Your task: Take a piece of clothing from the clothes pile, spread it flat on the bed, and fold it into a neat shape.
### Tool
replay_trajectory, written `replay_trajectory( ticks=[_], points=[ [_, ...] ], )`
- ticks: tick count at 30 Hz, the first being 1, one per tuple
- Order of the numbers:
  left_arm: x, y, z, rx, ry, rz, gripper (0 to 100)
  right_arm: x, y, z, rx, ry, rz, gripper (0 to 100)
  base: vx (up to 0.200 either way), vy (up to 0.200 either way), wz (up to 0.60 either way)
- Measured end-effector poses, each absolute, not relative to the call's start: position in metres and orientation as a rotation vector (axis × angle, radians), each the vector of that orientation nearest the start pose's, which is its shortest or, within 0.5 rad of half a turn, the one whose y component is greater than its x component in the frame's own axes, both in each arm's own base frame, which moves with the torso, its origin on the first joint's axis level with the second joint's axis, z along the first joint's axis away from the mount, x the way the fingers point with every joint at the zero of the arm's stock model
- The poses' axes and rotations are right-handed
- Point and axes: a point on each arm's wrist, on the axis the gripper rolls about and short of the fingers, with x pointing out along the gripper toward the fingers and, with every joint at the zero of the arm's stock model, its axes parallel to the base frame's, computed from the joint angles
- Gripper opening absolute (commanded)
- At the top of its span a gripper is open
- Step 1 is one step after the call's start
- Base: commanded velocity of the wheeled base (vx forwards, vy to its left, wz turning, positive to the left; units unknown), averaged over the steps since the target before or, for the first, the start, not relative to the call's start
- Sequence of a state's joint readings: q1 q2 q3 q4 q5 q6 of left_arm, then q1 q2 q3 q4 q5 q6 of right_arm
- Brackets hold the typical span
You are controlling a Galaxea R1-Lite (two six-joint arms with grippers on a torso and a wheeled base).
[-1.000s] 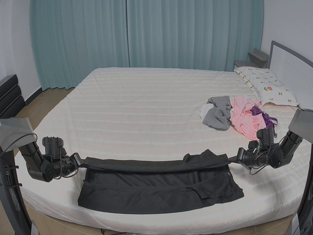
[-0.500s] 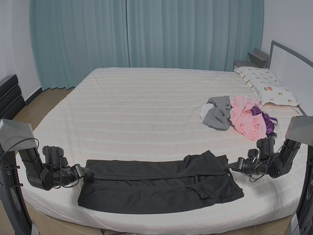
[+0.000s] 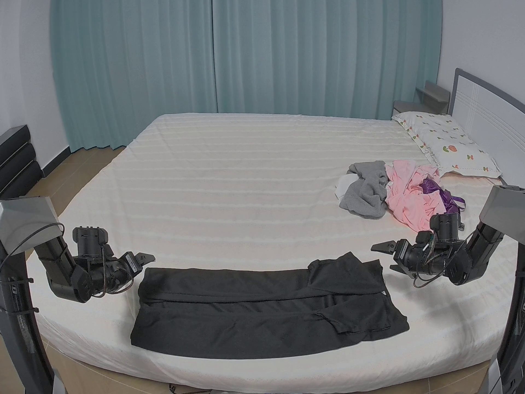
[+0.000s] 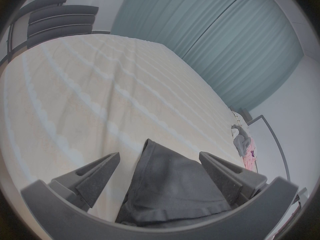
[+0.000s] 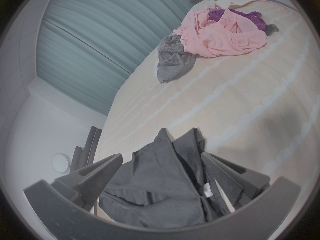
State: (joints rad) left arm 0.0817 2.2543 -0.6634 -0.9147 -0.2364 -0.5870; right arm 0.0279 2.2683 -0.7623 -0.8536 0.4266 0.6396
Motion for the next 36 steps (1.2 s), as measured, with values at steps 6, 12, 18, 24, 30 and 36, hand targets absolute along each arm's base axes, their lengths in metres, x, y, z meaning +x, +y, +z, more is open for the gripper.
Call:
replay_trajectory(
  ticks=[6, 12, 18, 24, 30, 36],
  points=[
    [0.362, 0.017, -0.017, -0.658, 0.688, 0.067, 100, 0.368, 0.022, -0.007, 0.765, 0.772, 0.212, 100, 0.0, 0.0, 0.0],
    [0.377, 0.012, -0.03, -0.633, 0.677, 0.094, 0, 0.373, 0.022, -0.016, 0.811, 0.788, 0.188, 100, 0.0, 0.0, 0.0],
    [0.38, 0.009, -0.039, -0.613, 0.682, 0.127, 0, 0.374, 0.022, -0.023, 0.81, 0.793, 0.168, 100, 0.0, 0.0, 0.0],
    [0.381, 0.014, -0.043, -0.619, 0.664, 0.195, 0, 0.375, 0.022, -0.026, 0.805, 0.79, 0.151, 100, 0.0, 0.0, 0.0],
    [0.383, 0.018, -0.042, -0.695, 0.634, 0.23, 0, 0.376, 0.022, -0.027, 0.805, 0.789, 0.149, 100, 0.0, 0.0, 0.0],
    [0.385, 0.019, -0.042, -0.698, 0.619, 0.229, 0, 0.38, 0.022, -0.028, 0.798, 0.78, 0.126, 100, 0.0, 0.0, 0.0]
  ],
)
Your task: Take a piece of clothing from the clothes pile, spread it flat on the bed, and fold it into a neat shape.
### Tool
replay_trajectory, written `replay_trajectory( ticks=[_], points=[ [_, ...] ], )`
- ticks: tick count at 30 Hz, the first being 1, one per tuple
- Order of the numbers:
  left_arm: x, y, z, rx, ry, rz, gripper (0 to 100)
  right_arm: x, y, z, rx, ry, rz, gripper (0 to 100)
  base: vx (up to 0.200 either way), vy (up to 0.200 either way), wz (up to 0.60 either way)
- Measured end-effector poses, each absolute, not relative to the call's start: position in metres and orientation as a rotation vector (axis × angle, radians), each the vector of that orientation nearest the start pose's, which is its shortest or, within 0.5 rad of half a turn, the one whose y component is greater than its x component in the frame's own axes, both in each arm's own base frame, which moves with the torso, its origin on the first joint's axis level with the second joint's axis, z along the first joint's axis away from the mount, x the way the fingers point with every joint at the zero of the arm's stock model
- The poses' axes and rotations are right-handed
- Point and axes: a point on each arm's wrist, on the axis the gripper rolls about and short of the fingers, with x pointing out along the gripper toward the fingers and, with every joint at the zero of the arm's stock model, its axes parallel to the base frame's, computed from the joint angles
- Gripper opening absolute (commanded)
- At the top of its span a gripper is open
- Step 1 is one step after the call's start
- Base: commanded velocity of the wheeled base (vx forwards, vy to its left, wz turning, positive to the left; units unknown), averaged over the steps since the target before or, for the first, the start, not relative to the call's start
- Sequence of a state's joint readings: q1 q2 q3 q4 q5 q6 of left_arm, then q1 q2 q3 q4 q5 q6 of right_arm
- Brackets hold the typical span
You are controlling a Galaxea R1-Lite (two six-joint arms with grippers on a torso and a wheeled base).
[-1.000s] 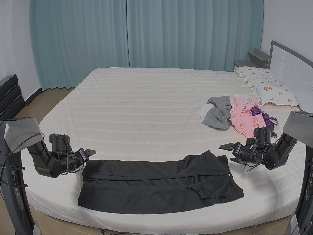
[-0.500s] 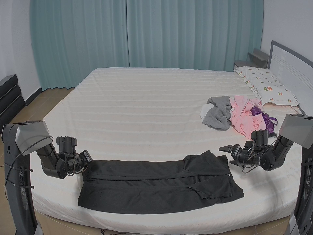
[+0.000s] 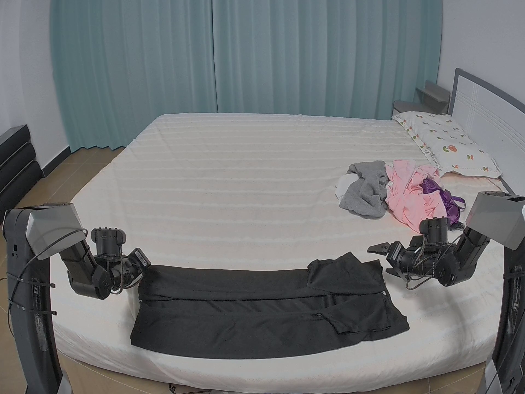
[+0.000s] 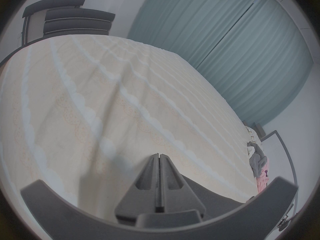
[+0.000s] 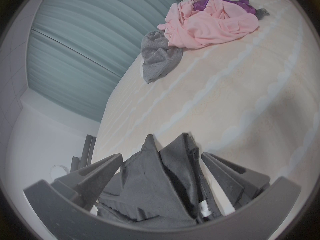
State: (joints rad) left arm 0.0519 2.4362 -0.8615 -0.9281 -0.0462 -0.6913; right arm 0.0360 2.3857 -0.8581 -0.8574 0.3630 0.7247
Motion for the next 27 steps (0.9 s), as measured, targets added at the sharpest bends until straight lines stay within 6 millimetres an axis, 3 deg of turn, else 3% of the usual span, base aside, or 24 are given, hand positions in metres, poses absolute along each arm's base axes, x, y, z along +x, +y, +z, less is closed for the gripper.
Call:
replay_trajectory(
  ticks=[12, 13, 27],
  points=[
    [0.384, 0.018, -0.044, -0.698, 0.624, 0.229, 0, 0.393, 0.029, -0.037, 0.768, 0.756, 0.084, 100, 0.0, 0.0, 0.0],
    [0.383, 0.018, -0.044, -0.698, 0.625, 0.229, 0, 0.394, 0.031, -0.038, 0.763, 0.754, 0.08, 0, 0.0, 0.0, 0.0],
    [0.381, 0.018, -0.045, -0.695, 0.634, 0.23, 0, 0.401, 0.034, -0.042, 0.733, 0.748, 0.009, 0, 0.0, 0.0, 0.0]
  ],
)
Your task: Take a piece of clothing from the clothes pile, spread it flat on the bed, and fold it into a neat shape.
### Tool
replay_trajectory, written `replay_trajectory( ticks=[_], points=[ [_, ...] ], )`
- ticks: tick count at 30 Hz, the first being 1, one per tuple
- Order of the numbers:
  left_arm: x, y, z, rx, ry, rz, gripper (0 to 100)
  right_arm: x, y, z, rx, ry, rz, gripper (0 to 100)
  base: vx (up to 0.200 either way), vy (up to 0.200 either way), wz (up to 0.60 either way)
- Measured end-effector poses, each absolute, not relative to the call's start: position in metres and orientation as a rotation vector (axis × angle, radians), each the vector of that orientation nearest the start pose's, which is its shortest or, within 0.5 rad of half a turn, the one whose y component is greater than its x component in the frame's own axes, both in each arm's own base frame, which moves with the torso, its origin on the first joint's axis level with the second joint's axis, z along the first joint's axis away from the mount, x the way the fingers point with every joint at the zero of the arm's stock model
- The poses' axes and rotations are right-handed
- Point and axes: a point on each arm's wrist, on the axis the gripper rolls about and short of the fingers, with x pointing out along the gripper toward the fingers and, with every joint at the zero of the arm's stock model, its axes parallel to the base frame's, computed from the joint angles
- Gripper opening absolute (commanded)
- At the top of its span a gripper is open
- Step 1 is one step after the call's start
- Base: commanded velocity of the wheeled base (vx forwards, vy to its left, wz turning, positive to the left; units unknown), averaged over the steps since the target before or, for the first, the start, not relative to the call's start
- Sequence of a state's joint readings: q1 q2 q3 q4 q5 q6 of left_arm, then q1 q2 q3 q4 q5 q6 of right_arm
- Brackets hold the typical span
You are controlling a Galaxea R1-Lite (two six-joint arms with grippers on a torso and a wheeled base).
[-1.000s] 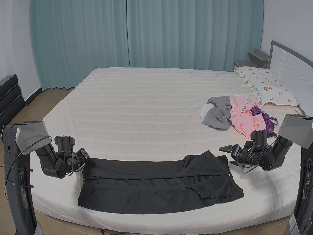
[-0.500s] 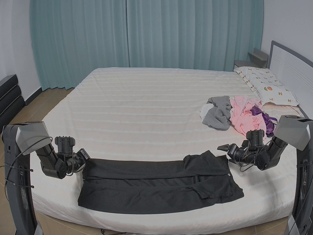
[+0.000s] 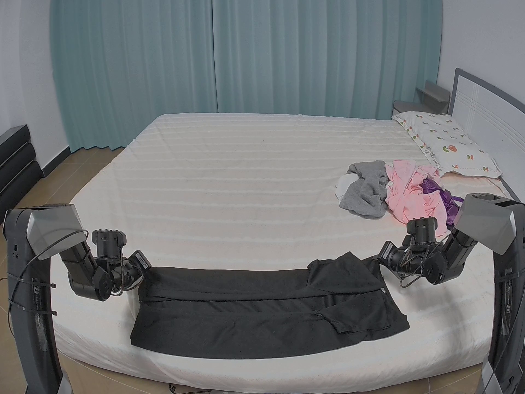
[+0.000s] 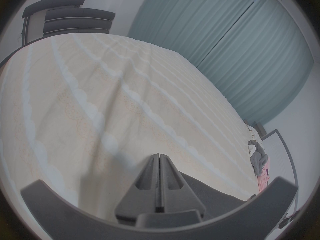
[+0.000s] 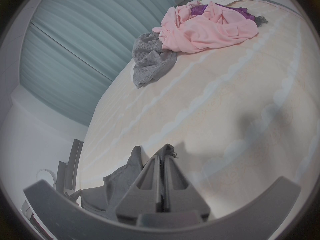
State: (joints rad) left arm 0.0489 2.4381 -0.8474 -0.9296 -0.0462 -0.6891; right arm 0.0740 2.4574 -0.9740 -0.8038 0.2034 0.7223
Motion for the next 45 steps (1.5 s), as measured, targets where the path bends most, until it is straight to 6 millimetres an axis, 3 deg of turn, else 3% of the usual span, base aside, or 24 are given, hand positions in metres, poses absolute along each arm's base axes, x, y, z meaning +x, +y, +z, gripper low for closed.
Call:
replay_trajectory(
  ticks=[7, 8, 9, 10, 18, 25, 33, 38, 45],
  points=[
    [0.381, 0.018, -0.045, -0.695, 0.635, 0.23, 0, 0.401, 0.032, -0.042, 0.734, 0.743, 0.003, 0, 0.0, 0.0, 0.0],
    [0.381, 0.018, -0.045, -0.695, 0.635, 0.23, 100, 0.401, 0.032, -0.042, 0.735, 0.743, 0.003, 0, 0.0, 0.0, 0.0],
    [0.381, 0.018, -0.045, -0.696, 0.635, 0.23, 100, 0.401, 0.032, -0.042, 0.735, 0.744, 0.003, 0, 0.0, 0.0, 0.0],
    [0.381, 0.018, -0.045, -0.697, 0.635, 0.231, 100, 0.401, 0.032, -0.042, 0.735, 0.744, 0.004, 100, 0.0, 0.0, 0.0],
    [0.38, 0.018, -0.044, -0.711, 0.642, 0.227, 100, 0.399, 0.031, -0.036, 0.744, 0.726, 0.011, 100, 0.0, 0.0, 0.0],
    [0.376, 0.025, -0.038, -0.823, 0.64, 0.239, 100, 0.391, 0.03, -0.012, 0.769, 0.652, 0.055, 100, 0.0, 0.0, 0.0],
    [0.371, 0.033, -0.024, -0.903, 0.629, 0.221, 100, 0.379, 0.056, 0.011, 0.706, 0.67, 0.19, 100, 0.0, 0.0, 0.0],
    [0.369, 0.034, -0.022, -0.906, 0.625, 0.221, 100, 0.374, 0.07, 0.006, 0.624, 0.734, 0.259, 100, 0.0, 0.0, 0.0],
    [0.369, 0.034, -0.021, -0.905, 0.623, 0.22, 100, 0.374, 0.07, -0.009, 0.602, 0.789, 0.286, 100, 0.0, 0.0, 0.0]
  ],
)
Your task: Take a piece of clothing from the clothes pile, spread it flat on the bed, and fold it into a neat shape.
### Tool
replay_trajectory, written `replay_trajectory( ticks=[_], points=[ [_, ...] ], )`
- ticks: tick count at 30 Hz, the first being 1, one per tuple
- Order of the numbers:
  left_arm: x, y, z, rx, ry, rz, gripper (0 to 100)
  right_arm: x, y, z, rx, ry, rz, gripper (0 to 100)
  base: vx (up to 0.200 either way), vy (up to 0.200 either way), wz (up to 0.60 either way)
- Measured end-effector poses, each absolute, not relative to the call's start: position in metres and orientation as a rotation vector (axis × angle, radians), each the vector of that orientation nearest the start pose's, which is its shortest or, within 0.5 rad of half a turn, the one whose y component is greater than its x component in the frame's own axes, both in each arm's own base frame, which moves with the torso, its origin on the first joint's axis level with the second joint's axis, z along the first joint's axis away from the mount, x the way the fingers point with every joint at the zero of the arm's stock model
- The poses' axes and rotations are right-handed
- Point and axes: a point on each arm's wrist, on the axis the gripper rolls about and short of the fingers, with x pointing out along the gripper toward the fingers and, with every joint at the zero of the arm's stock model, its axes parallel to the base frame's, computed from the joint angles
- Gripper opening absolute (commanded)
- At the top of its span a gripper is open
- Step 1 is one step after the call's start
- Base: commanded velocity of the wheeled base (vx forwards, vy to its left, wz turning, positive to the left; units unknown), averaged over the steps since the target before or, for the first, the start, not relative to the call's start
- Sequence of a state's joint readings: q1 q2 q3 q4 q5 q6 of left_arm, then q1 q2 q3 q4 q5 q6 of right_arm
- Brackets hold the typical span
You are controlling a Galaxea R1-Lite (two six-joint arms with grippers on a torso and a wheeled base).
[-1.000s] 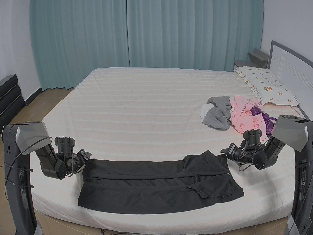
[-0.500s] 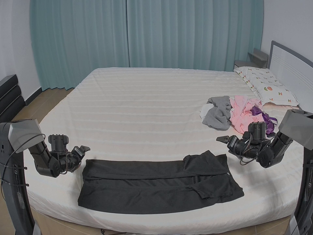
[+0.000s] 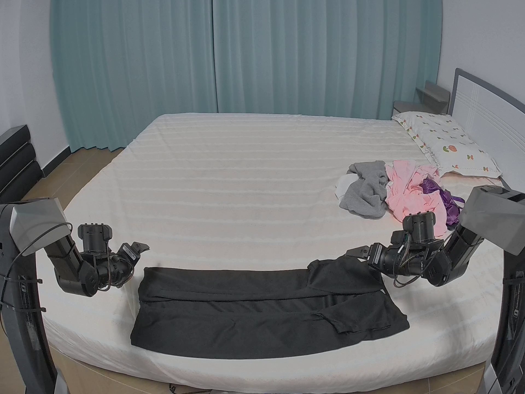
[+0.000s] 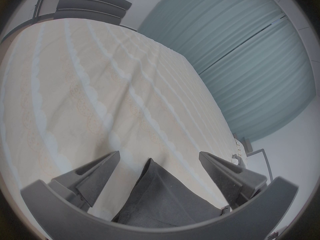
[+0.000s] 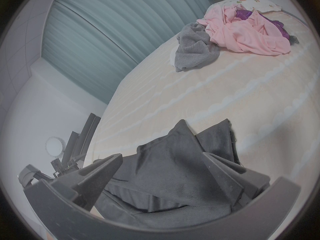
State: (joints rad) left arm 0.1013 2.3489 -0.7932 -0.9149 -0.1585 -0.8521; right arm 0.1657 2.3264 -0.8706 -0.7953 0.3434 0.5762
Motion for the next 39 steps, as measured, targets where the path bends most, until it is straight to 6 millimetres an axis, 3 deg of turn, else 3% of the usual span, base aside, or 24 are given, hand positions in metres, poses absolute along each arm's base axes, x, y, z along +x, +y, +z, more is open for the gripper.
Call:
replay_trajectory(
  ticks=[15, 16, 26, 39],
  points=[
    [0.368, 0.034, -0.021, -0.904, 0.624, 0.218, 100, 0.386, 0.062, -0.038, 0.557, 0.818, 0.272, 100, 0.0, 0.0, 0.0],
    [0.368, 0.034, -0.021, -0.904, 0.624, 0.218, 100, 0.386, 0.062, -0.039, 0.555, 0.821, 0.272, 0, 0.0, 0.0, 0.0],
    [0.368, 0.034, -0.021, -0.904, 0.621, 0.218, 100, 0.378, 0.06, -0.046, 0.491, 0.841, 0.281, 0, 0.0, 0.0, 0.0],
    [0.368, 0.034, -0.021, -0.904, 0.62, 0.218, 100, 0.368, 0.053, -0.033, 0.498, 0.831, 0.278, 0, 0.0, 0.0, 0.0]
  ],
)
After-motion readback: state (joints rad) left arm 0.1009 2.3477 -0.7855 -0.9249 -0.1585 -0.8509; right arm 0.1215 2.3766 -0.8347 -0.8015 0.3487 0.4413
